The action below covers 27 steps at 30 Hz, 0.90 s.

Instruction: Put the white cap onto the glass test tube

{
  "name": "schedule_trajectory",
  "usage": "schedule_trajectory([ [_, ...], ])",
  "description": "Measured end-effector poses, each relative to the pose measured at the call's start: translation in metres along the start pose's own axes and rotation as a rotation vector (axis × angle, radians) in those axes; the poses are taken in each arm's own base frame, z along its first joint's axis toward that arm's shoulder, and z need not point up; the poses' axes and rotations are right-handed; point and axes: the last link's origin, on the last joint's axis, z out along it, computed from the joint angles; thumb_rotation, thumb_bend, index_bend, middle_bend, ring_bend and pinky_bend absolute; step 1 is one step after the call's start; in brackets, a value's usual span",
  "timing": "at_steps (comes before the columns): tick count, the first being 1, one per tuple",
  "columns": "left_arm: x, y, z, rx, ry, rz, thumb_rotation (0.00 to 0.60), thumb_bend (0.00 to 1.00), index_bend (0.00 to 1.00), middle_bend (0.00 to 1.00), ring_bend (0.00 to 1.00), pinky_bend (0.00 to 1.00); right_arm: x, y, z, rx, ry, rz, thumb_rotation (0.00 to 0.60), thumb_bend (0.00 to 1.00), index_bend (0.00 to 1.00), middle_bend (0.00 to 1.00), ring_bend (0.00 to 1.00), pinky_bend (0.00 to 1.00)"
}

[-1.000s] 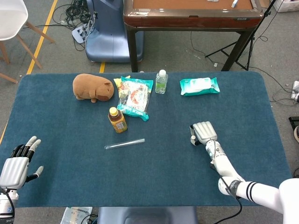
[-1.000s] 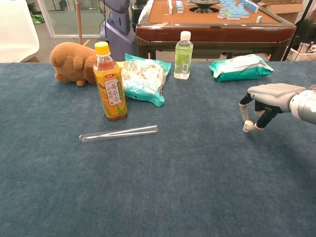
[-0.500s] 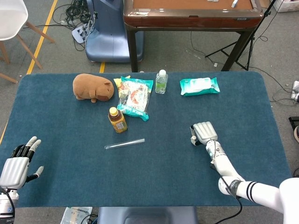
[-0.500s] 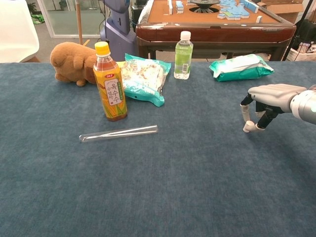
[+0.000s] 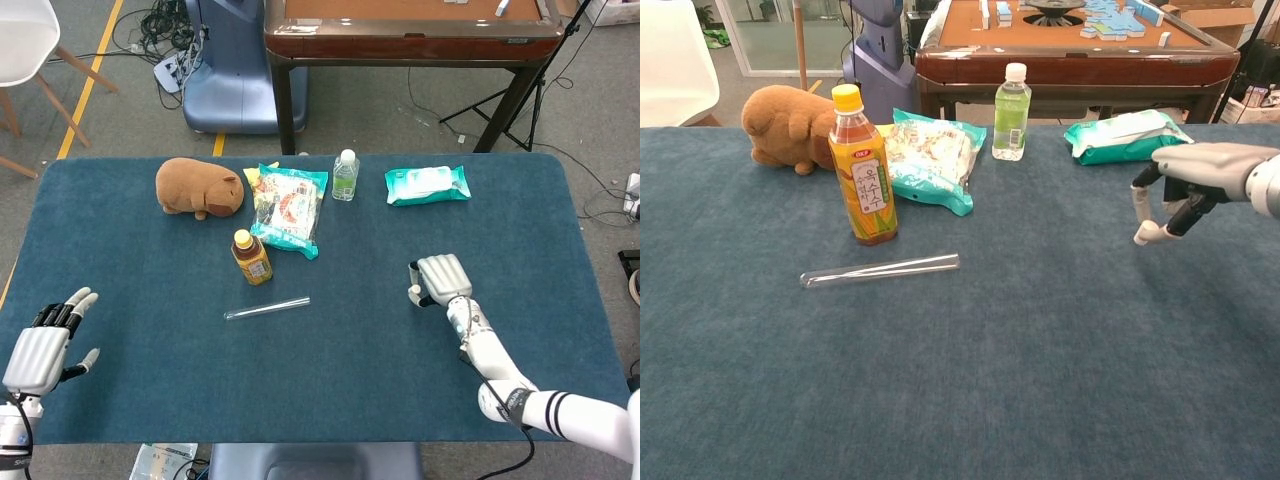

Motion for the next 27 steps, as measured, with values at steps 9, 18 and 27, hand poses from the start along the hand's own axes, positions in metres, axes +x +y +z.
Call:
schedule_trajectory([
  [9,0.014,0.022,0.041,-0.152,-0.035,0.011,0.6,0.25,0.32,0.38,0.44,0.42,0.074,0.017,-0.048,0.0,0.156,0.02,0.6,0.35,0.58,1.0,1.0,1.0],
  [18,0.01,0.071,0.089,-0.293,-0.096,0.053,0.6,0.25,0.41,0.59,0.68,0.85,0.115,0.038,-0.088,-0.062,0.26,0.037,0.6,0.35,0.59,1.0,1.0,1.0],
  [27,-0.011,0.132,0.127,-0.362,-0.144,0.035,0.6,0.25,0.48,0.75,0.82,0.96,0.114,0.055,-0.098,-0.104,0.255,0.052,0.6,0.35,0.6,1.0,1.0,1.0],
])
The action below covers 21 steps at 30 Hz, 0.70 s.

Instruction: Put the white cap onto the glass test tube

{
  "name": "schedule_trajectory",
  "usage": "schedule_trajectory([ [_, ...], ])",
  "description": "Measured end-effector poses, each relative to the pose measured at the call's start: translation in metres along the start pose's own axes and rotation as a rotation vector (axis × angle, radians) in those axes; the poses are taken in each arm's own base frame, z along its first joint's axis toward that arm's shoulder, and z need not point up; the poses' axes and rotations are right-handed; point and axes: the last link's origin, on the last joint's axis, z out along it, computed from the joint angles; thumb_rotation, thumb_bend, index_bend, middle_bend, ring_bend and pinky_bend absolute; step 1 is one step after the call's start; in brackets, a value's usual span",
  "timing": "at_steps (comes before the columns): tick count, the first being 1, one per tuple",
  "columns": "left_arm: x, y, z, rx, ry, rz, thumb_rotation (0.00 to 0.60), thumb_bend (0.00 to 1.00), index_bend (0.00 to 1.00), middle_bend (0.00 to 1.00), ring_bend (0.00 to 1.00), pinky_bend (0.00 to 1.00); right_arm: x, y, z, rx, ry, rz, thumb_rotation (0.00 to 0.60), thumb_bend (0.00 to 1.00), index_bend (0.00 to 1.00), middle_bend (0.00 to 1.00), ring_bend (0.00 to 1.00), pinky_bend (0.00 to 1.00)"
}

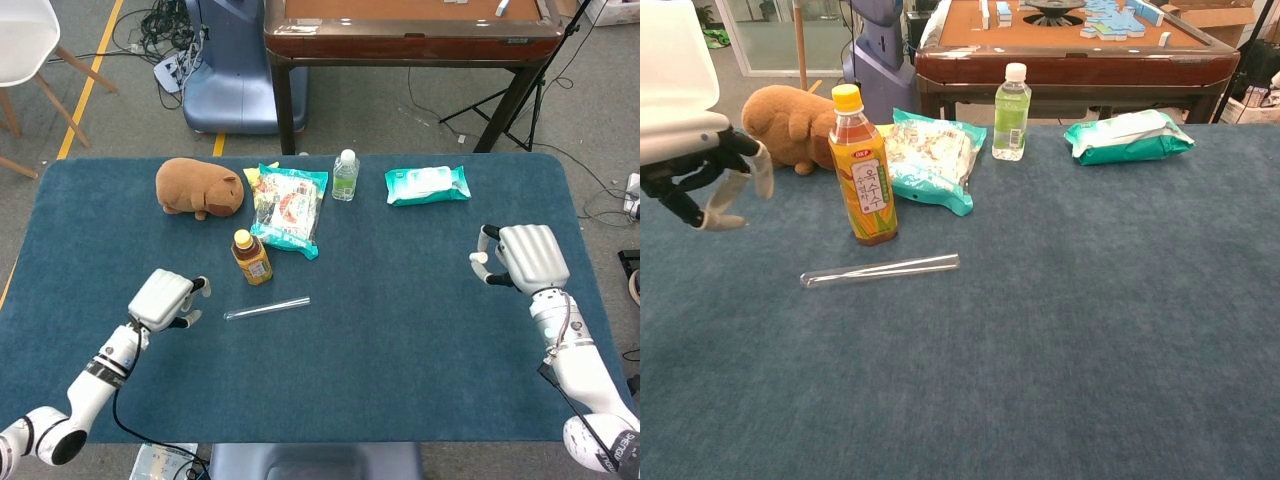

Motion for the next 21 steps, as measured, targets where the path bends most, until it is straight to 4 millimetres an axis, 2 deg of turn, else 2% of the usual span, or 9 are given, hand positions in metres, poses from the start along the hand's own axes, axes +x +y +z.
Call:
schedule_trajectory([
  [11,-0.026,0.035,0.035,0.006,-0.067,0.021,0.6,0.25,0.44,0.77,0.84,0.98,-0.005,0.015,-0.005,-0.032,-0.02,0.008,0.6,0.35,0.6,1.0,1.0,1.0],
  [21,-0.046,0.041,0.051,0.061,-0.146,0.039,0.6,0.25,0.45,0.78,0.85,0.98,-0.007,0.028,-0.01,-0.054,-0.024,0.023,0.6,0.35,0.6,1.0,1.0,1.0],
])
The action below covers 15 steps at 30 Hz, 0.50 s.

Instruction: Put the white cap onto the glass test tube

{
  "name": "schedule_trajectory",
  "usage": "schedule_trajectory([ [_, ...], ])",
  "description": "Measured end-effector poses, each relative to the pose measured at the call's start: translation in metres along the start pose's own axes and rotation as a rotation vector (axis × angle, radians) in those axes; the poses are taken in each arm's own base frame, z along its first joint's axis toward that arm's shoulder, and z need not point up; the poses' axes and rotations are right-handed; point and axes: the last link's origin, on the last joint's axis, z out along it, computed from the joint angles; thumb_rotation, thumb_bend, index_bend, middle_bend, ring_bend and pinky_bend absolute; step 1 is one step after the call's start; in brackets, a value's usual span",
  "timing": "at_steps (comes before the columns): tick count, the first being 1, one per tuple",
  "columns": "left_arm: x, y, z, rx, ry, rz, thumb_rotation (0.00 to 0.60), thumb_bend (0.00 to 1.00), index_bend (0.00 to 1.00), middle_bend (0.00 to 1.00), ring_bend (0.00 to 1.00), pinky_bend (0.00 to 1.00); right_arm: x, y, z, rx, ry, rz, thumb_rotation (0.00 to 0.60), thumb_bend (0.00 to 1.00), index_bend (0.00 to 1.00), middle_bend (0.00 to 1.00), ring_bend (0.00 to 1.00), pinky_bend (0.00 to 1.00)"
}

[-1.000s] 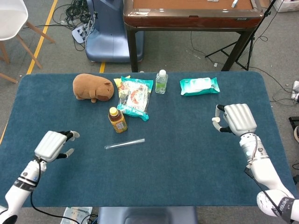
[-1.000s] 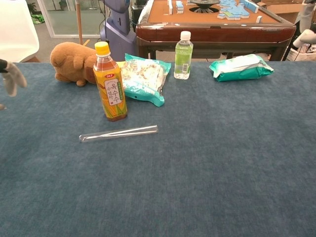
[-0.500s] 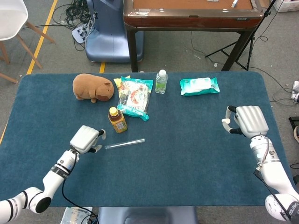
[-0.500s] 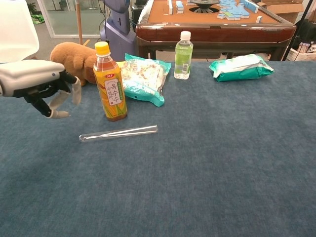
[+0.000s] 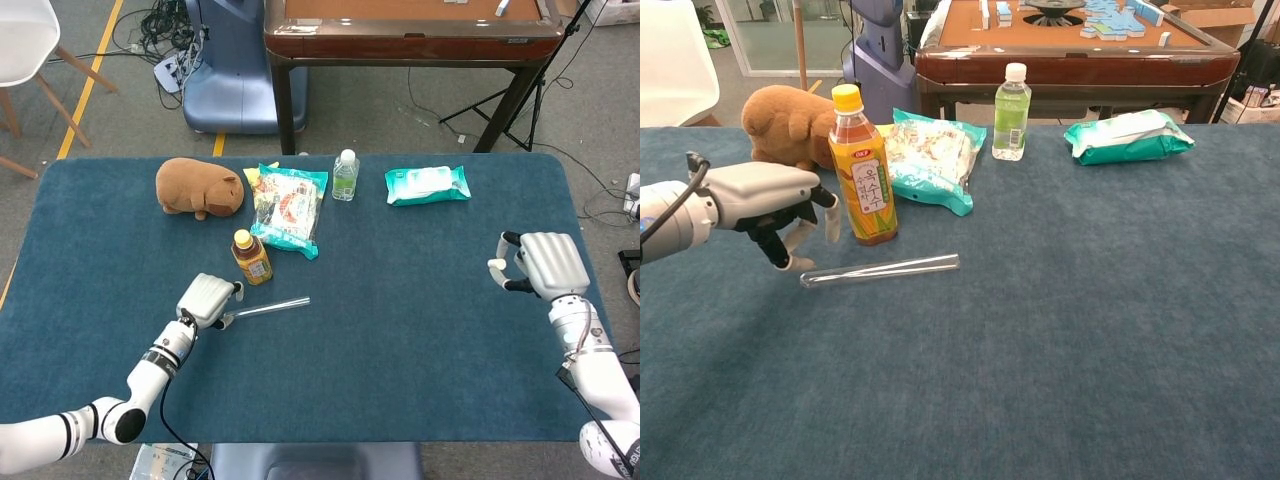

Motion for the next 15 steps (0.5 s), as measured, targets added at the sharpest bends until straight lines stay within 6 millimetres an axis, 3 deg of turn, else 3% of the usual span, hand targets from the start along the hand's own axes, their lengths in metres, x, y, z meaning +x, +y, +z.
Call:
schedule_trajectory([
  [15,-0.018,0.006,0.013,0.042,-0.067,0.003,0.6,0.25,0.45,0.79,0.86,0.99,-0.004,0.008,-0.002,-0.005,-0.014,0.016,0.6,0.35,0.61,1.0,1.0,1.0],
])
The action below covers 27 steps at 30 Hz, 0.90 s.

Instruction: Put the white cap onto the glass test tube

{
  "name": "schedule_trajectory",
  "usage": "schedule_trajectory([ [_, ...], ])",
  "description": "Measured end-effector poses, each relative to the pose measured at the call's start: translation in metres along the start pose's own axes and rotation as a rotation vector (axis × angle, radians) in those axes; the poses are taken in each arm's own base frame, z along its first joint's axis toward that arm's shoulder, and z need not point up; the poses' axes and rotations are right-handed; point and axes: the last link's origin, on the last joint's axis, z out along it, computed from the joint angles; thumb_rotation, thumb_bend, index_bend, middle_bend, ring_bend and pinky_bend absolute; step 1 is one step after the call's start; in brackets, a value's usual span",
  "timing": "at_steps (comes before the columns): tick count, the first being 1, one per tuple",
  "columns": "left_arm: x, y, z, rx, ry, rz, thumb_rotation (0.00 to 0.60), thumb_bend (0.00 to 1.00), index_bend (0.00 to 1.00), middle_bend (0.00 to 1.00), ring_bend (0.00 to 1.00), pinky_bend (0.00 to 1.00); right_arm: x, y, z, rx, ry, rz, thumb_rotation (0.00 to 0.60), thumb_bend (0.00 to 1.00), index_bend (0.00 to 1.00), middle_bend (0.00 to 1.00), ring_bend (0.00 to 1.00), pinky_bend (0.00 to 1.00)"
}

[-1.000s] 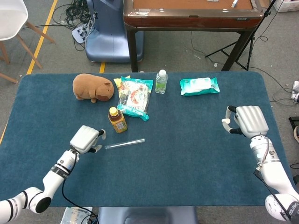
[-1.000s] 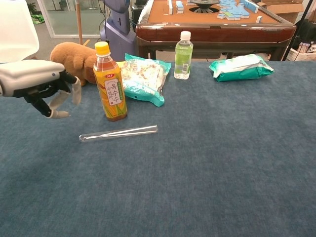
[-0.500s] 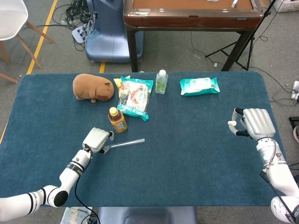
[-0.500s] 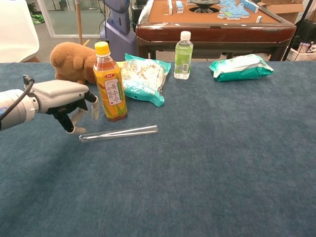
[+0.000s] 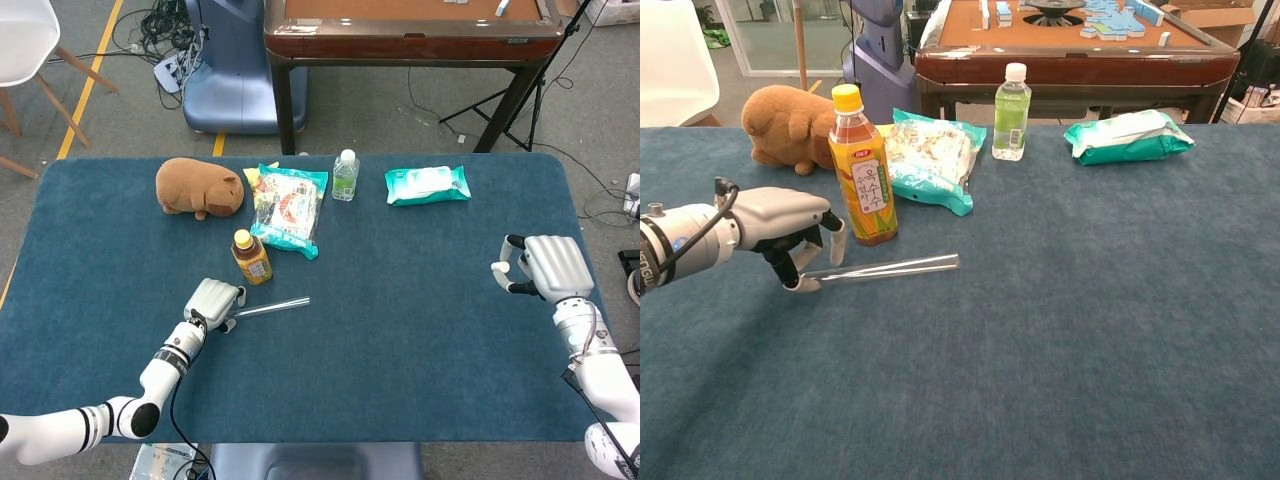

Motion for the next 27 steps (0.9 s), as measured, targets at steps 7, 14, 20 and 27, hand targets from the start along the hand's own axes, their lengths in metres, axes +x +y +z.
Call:
schedule_trajectory([
  [7,-0.003,0.002,0.005,0.014,-0.003,0.0,0.6,0.25,0.46,0.8,0.87,1.0,0.0,0.003,-0.001,-0.003,0.001,0.006,0.6,0.35,0.61,1.0,1.0,1.0],
  [14,-0.004,0.002,0.006,0.024,-0.016,0.0,0.6,0.25,0.53,0.82,0.89,1.0,0.0,0.005,-0.001,-0.004,0.002,0.014,0.6,0.35,0.62,1.0,1.0,1.0],
  [20,-0.005,-0.003,0.005,0.039,-0.019,-0.005,0.6,0.25,0.56,0.82,0.89,1.0,-0.001,0.005,-0.001,-0.001,0.002,0.016,0.6,0.35,0.62,1.0,1.0,1.0],
  [27,-0.002,-0.019,-0.001,0.063,-0.018,0.001,0.6,0.25,0.56,0.82,0.89,1.0,-0.001,0.003,-0.001,0.003,-0.001,0.017,0.6,0.35,0.62,1.0,1.0,1.0],
])
